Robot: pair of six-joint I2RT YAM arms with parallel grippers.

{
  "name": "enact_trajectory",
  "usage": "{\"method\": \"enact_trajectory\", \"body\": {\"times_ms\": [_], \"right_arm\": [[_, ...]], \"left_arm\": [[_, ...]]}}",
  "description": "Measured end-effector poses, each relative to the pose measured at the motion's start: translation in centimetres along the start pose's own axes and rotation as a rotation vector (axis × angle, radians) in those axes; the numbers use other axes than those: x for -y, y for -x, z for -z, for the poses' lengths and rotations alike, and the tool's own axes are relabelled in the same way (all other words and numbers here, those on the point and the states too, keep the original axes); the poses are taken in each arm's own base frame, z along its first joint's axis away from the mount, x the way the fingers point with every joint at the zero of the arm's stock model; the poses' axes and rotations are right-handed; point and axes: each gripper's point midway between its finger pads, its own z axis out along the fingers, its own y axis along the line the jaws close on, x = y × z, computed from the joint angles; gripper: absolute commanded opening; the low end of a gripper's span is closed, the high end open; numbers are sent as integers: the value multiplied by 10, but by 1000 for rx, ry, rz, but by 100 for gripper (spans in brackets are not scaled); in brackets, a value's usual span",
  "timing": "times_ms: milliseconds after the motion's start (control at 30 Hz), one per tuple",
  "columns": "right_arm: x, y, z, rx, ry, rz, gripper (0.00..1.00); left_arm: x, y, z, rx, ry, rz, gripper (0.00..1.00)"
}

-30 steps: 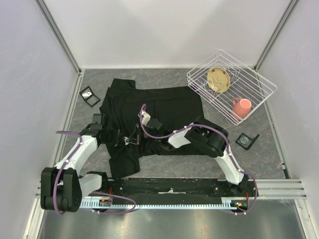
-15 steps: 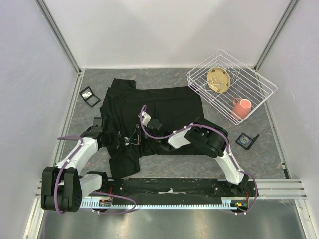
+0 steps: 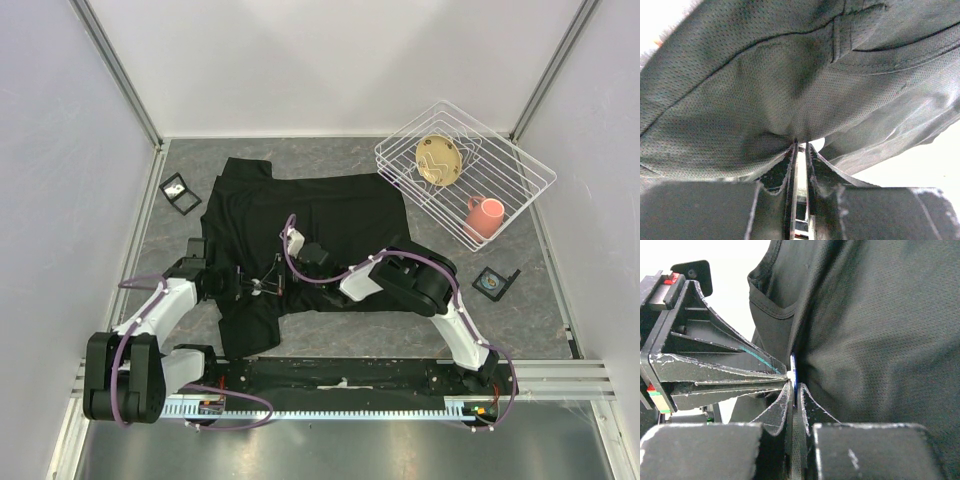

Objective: Remove the brooch from the garment

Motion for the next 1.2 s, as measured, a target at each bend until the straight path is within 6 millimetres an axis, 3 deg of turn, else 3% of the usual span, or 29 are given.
{"method": "enact_trajectory", "body": {"times_ms": [133,233,367,467,600,633,667,733,833,933,967,1033,1200], "right_arm": [[0,-3,-1,-4,1,37,0],[-2,-5,-1,-11,8,47,0],[-4,-6,-2,-20,13,48,0],[-7,-6,-2,-23,26,50,0],[-8,-5,-2,-22,35,65,0],[-9,-4,-2,-20,38,72,0],[-8,-4,-2,-19,38,78,0],[-8,-3,-4,-18,38,88,0],[-7,-2,-5,-16,36,97,0],[-5,-2,-6,-15,26,101,0],[-4,-3,-5,-16,21,100,0],[-2,-3,-6,-17,11,95,0],[-2,-3,-6,-19,3,64,0]], "left_arm": [[-2,1,1,5,5,-7,18],[-1,8,6,52,5,-82,25],[22,19,25,134,-84,-262,45],[32,22,33,166,-141,-406,48],[35,20,35,129,-177,-536,45],[37,18,35,109,-192,-557,41],[39,18,35,93,-206,-570,30],[43,18,33,69,-226,-581,22],[42,20,26,34,-232,-576,22],[30,17,17,-11,-227,-572,39],[26,15,16,-23,-228,-575,53],[22,12,16,-33,-245,-594,69],[29,11,30,14,-328,-681,70]]}}
